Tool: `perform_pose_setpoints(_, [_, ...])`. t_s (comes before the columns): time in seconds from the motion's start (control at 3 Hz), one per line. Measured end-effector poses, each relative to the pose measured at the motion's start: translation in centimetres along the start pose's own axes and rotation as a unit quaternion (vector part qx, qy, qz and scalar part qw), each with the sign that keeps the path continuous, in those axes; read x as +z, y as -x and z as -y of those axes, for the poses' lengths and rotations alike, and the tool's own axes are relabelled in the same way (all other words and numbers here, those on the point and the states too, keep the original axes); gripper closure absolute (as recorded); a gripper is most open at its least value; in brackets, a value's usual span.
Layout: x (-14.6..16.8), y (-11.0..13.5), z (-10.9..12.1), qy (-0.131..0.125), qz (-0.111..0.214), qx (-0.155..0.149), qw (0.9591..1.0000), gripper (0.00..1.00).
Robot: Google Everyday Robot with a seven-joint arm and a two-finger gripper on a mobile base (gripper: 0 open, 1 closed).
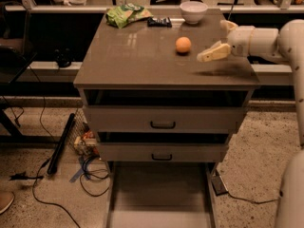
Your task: Pick orange from bottom drawer and place on counter
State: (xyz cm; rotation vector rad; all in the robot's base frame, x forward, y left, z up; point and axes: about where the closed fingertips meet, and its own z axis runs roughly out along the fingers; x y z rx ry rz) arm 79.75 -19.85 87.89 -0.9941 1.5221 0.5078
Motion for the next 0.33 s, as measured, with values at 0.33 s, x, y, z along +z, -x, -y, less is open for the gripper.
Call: perform_pose_setpoints(0.33, [-3.85, -0.92, 0.32, -0.038, 0.002, 0.008, 0.9993, 0.0])
